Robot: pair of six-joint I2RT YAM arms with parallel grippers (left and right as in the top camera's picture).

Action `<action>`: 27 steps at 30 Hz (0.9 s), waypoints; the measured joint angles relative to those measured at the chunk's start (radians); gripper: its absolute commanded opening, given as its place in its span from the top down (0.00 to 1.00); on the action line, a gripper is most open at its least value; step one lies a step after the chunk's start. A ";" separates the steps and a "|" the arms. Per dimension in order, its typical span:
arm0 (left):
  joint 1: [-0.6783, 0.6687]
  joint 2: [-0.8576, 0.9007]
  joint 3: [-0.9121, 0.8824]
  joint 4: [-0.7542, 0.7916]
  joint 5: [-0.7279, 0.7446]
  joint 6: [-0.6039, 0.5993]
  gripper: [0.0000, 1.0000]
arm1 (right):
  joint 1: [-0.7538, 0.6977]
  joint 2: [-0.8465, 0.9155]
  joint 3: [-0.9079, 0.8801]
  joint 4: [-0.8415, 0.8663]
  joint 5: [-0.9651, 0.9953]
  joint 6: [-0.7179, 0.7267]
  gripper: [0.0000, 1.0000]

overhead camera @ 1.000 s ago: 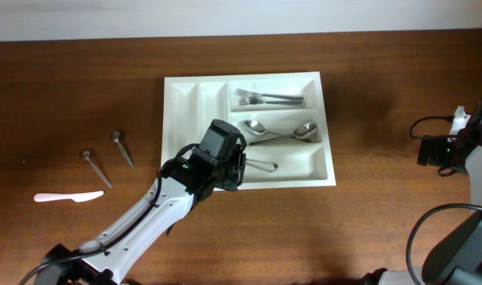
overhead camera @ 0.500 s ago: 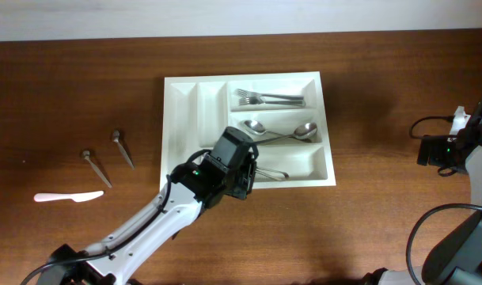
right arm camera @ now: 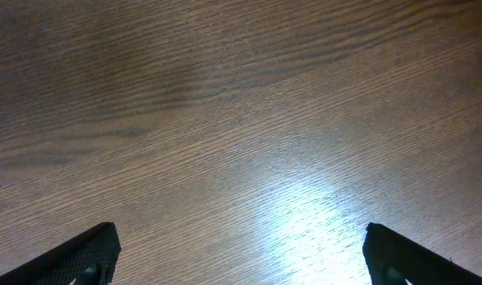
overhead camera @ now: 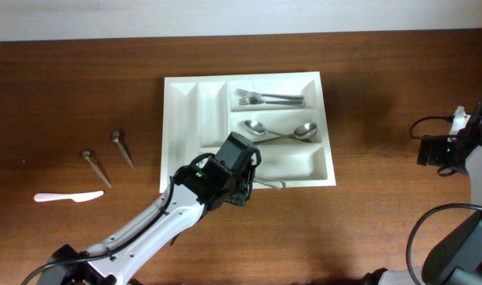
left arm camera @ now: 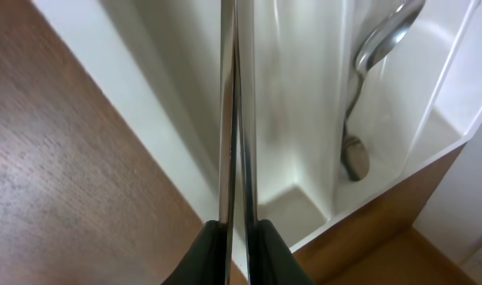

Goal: Pack container
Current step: 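Carry the knife right over the tray's lower compartments, then lower the knife into the tray and open the left gripper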

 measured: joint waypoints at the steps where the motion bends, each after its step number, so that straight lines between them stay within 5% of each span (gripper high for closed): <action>1: 0.005 0.000 0.000 0.000 -0.004 0.000 0.83 | 0.000 0.000 0.000 0.000 0.000 0.001 0.01; 7: 0.015 0.000 0.000 0.000 -0.012 0.000 0.75 | 0.000 0.000 0.000 0.000 0.000 0.000 0.01; 27: 0.014 0.081 0.001 0.098 -0.011 0.000 0.74 | 0.000 0.000 0.000 0.000 0.000 0.000 0.01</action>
